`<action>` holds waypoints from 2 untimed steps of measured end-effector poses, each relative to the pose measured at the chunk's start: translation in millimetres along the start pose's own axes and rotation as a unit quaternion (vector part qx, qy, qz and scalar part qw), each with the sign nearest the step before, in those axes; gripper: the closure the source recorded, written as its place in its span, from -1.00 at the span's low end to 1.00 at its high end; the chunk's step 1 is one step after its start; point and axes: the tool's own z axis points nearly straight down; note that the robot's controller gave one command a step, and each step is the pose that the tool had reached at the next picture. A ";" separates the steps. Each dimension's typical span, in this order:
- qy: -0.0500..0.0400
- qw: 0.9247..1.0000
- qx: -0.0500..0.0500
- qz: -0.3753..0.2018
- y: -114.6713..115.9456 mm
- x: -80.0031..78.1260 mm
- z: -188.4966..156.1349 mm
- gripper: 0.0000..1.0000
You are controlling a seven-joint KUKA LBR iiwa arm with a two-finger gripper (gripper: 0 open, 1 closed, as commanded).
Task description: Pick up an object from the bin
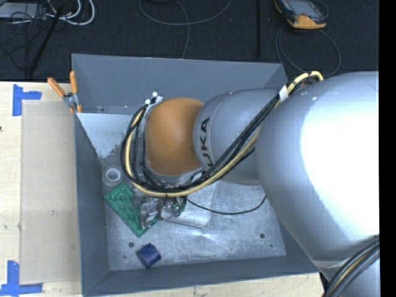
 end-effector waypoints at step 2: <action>-0.013 1.000 0.003 -0.003 -98.1 -26.0 -117.2 1.00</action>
Offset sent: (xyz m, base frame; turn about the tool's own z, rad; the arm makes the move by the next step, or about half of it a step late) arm -0.0269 -0.0533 0.0067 0.1278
